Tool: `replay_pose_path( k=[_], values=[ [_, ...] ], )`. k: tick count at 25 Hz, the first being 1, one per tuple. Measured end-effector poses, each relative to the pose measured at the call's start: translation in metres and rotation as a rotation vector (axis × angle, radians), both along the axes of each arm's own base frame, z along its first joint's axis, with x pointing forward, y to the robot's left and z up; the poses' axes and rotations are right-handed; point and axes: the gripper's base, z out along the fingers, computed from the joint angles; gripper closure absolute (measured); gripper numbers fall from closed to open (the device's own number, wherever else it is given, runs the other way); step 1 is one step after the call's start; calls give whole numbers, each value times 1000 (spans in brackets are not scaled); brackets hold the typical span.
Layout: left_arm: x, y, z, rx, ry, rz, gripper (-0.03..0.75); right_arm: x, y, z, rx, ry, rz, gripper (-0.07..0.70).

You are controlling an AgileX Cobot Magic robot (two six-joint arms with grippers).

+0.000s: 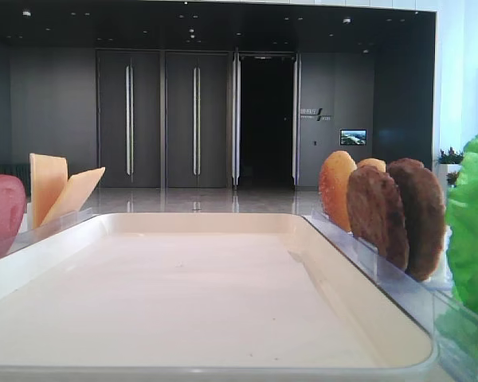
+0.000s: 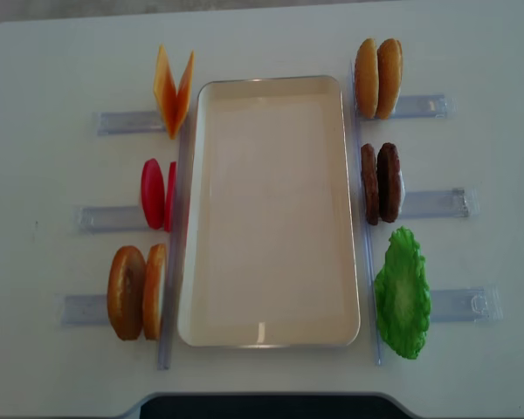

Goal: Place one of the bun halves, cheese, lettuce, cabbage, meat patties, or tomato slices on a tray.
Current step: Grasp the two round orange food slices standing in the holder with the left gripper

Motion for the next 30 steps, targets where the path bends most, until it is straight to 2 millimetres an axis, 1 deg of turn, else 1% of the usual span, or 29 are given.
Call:
replay_pose_path(
  k=[3,7,12,15,19,25,27,30],
  values=[
    [24,-4,9,-36,68,-9,388,0,0,0,0,0,0,338],
    [61,-6,14,-47,166,-9,388,0,0,0,0,0,0,338],
    [106,-7,7,-45,286,-6,388,0,0,0,0,0,0,338],
    [124,-7,2,-47,332,-5,388,0,0,0,0,0,0,338],
    [133,-8,-5,-56,365,-5,388,0,0,0,0,0,0,338],
    [137,-11,-5,-82,339,-9,387,0,0,0,0,0,0,338],
    [137,-16,-5,-87,339,-30,387,0,0,0,0,0,0,338],
    [136,-33,-4,-97,331,-78,387,0,0,0,0,0,0,338]
  ],
)
